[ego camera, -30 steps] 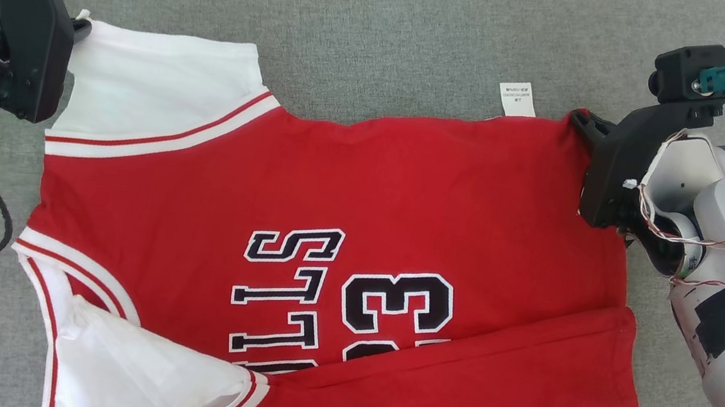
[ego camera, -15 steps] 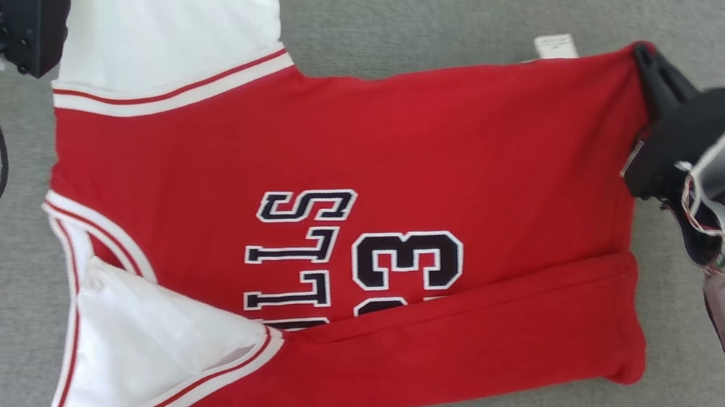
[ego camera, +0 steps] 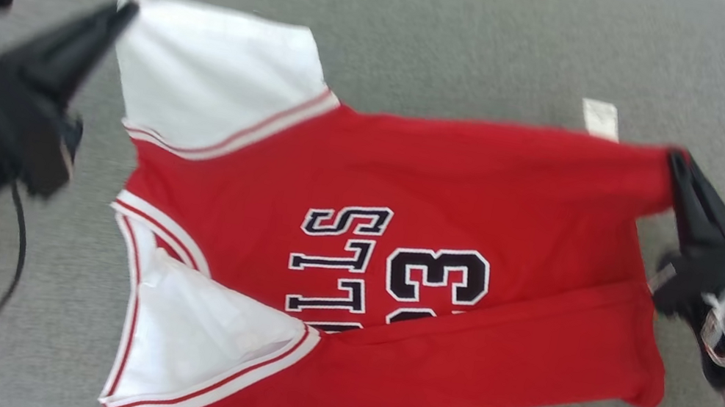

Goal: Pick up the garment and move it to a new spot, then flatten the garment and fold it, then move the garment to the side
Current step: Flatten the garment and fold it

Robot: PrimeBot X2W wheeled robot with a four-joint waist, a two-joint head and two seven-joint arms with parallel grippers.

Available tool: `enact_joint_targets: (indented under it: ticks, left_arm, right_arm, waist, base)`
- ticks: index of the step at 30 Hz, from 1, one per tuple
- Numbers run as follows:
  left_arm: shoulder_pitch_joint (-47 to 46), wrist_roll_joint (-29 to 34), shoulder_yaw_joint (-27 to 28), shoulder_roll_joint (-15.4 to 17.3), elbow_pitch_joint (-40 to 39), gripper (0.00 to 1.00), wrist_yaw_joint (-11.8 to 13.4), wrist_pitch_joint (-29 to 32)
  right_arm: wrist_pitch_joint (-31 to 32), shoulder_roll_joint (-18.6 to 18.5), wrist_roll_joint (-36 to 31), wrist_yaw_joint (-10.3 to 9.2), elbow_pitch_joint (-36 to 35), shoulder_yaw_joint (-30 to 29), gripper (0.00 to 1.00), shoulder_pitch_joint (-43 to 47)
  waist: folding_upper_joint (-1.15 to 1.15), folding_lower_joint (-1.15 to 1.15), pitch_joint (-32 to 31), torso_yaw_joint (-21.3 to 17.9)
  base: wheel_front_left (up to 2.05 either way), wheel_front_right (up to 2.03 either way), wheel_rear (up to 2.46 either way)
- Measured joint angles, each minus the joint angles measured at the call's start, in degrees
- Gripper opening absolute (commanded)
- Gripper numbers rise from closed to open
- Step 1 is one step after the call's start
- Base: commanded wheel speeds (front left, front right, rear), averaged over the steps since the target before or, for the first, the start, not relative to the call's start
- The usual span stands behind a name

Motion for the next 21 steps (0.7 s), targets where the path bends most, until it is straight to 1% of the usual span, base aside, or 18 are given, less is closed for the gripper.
enact_joint_targets:
  ticks: [3, 8, 10, 13, 17, 21]
  left_arm:
    - [5.42, -1.43, 0.48, 1.87, -4.32, 0.00, 1.05, -3.26]
    - [13.93, -3.81, 1.09, 5.28, -12.57, 0.00, 4.83, -7.04]
    - [17.16, -5.70, 1.24, 6.39, -16.06, 0.00, 6.57, -7.83]
    - [21.81, -7.50, 0.85, 8.10, -20.90, 0.00, 8.39, -8.43]
    - [26.69, -8.89, -0.54, 8.61, -25.43, 0.00, 9.77, -9.73]
    - [29.76, -9.37, -2.01, 6.97, -26.29, 0.00, 10.56, -11.37]
  right_arm:
    - [-0.94, -2.74, 2.15, 0.00, -2.56, 0.00, 0.00, 4.05]
    - [-1.22, -5.73, 4.98, 0.00, -6.79, -1.71, 0.00, 10.16]
    - [-1.24, -6.80, 5.42, 0.00, -8.73, -2.78, 0.00, 12.09]
    - [-1.34, -7.70, 6.01, 0.00, -10.66, -4.19, 0.00, 15.13]
    - [-1.34, -8.66, 6.34, 0.00, -12.32, -4.64, 0.00, 18.71]
    - [-1.35, -9.60, 6.14, 0.00, -13.08, -4.83, 0.00, 21.18]
  waist:
    - [0.00, 0.00, -1.33, 1.09]
    - [0.00, 0.00, -3.28, 3.07]
    - [-0.01, -0.01, -3.91, 3.80]
    - [-0.01, -0.01, -4.42, 4.86]
    - [-0.01, -0.01, -4.41, 6.03]
    - [-0.01, 0.00, -3.63, 6.79]
  base:
    - [0.00, 0.00, 0.00]
    - [0.00, 0.00, 0.00]
    - [0.00, 0.00, 0.00]
    - [0.00, 0.00, 0.00]
    - [0.00, 0.00, 0.00]
    - [0.00, 0.00, 0.00]
